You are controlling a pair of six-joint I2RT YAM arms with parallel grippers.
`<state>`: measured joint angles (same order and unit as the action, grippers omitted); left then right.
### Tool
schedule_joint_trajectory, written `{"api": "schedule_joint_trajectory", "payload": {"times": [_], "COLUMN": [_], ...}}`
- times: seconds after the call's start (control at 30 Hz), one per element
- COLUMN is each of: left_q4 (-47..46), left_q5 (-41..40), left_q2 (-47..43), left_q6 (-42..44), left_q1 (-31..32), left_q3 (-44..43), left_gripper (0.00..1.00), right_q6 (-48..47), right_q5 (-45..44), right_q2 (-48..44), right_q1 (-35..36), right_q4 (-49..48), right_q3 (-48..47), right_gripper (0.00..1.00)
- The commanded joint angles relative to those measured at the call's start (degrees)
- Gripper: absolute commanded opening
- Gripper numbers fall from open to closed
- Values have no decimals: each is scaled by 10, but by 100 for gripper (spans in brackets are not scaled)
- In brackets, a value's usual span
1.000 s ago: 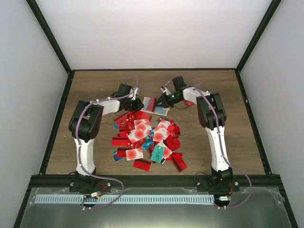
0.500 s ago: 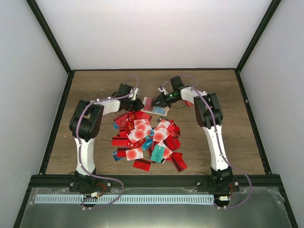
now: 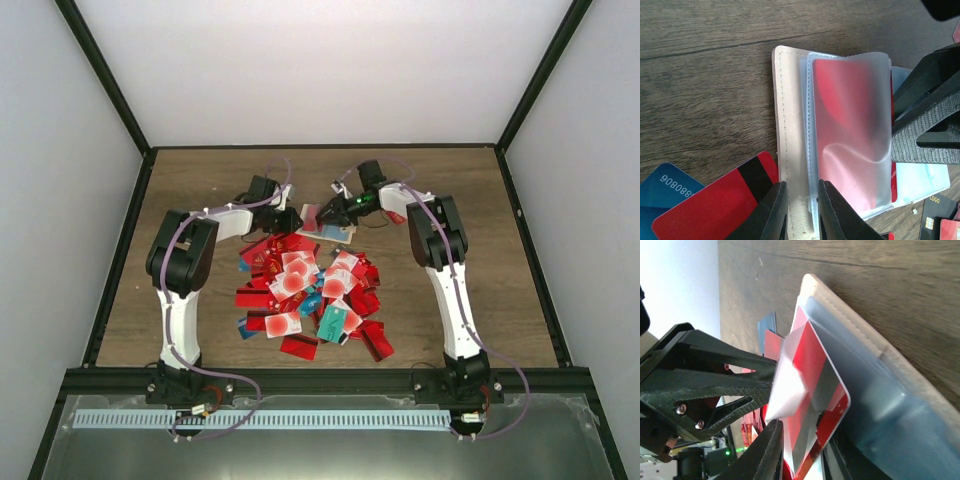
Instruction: Put the credit cards into the card holder
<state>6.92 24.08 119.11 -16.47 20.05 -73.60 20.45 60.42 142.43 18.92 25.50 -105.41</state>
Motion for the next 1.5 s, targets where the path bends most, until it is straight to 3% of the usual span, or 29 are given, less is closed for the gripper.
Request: {"api": "schedule_joint_trajectory", "payload": {"times": [0.0, 0.3, 0.67, 0.83, 0.93, 1.17, 1.47], "left_q4": [-2, -8, 17, 35, 52, 75, 93], "left_q5": [-8, -28, -53, -67, -81, -86, -65], "left_q2": [-5, -36, -83, -149, -201, -321, -478], "left_q6": [-12, -29, -32, -35, -39, -80, -159], "left_q1": [3, 2, 3, 15, 38, 131, 241], "left_q3": [2, 22, 40, 91, 136, 243, 372], "left_gripper": [20, 24, 26, 28, 28, 29, 40], "right_q6": [-12, -40, -54, -51, -37, 25, 103], "right_q5": [-47, -101, -131, -168, -191, -211, -203], "right_q2": [-33, -81, -143, -251, -340, -545, -716], "right_q1": [11, 7, 6, 9, 12, 50, 107], "right_q4": [21, 63, 75, 41, 7, -68, -145], "right_q3": [7, 10, 58, 176, 294, 539, 737], "right_gripper": [26, 46, 52, 53, 54, 55, 51]}}
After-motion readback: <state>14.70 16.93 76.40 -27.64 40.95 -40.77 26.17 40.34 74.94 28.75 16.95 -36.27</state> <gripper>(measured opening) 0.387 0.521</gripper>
